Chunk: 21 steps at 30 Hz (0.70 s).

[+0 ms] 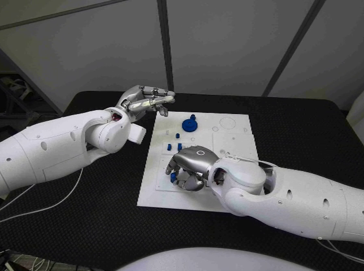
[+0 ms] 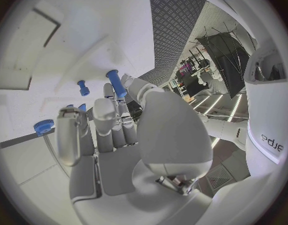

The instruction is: Assemble the parts on the task board

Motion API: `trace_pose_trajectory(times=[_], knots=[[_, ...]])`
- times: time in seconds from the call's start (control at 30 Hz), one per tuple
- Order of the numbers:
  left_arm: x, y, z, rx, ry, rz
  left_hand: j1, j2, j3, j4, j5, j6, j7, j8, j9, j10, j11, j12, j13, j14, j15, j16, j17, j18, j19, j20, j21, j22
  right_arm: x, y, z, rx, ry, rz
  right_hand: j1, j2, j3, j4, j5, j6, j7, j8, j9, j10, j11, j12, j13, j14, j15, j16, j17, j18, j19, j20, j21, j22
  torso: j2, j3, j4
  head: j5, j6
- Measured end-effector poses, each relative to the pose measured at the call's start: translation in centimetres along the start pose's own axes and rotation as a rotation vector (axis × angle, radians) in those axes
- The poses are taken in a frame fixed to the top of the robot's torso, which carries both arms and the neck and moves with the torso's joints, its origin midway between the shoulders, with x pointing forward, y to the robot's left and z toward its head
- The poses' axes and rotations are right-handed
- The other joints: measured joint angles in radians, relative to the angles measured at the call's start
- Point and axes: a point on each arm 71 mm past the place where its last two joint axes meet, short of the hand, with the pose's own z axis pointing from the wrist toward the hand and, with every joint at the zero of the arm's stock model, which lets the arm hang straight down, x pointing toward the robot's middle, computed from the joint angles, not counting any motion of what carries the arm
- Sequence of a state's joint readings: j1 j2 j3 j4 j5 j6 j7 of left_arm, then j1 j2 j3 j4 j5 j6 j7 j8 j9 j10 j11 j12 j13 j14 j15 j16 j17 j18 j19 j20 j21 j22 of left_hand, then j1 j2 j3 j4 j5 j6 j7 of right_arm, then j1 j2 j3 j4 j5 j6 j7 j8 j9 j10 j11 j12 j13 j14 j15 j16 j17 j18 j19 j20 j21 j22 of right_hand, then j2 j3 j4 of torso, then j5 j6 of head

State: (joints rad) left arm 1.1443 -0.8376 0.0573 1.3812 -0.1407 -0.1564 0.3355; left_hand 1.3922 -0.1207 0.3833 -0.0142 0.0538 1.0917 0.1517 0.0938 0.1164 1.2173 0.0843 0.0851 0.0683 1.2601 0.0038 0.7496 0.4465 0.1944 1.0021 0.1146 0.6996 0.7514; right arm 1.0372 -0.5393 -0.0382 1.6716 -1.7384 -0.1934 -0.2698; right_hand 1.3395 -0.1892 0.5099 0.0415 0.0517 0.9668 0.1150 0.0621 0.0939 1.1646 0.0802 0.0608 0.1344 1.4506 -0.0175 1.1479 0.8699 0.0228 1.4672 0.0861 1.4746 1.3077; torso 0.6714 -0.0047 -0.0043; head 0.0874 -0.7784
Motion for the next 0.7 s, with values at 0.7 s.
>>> trace_pose_trajectory(times=[0.7], knots=[[-0.6,0.2,-0.4,-0.009,-0.012,0.007,0.0,0.0,-0.006,0.001,0.0,0.0,0.0,-0.004,0.001,0.0,0.0,0.0,0.0,0.0,0.0,0.0,-0.001,0.0,0.0,0.0,-0.004,-0.002,-3.3,-6.4,-8.6,0.202,-0.152,0.14,-0.029,-0.013,-0.152,0.092,0.0,-0.001,0.022,0.063,-0.002,0.044,-0.012,0.089,0.038,-0.015,0.0,-0.043,-0.063,0.016,-0.004,0.004,-0.039,0.0,-0.003,-0.001,-0.0029,-0.026,0.021]])
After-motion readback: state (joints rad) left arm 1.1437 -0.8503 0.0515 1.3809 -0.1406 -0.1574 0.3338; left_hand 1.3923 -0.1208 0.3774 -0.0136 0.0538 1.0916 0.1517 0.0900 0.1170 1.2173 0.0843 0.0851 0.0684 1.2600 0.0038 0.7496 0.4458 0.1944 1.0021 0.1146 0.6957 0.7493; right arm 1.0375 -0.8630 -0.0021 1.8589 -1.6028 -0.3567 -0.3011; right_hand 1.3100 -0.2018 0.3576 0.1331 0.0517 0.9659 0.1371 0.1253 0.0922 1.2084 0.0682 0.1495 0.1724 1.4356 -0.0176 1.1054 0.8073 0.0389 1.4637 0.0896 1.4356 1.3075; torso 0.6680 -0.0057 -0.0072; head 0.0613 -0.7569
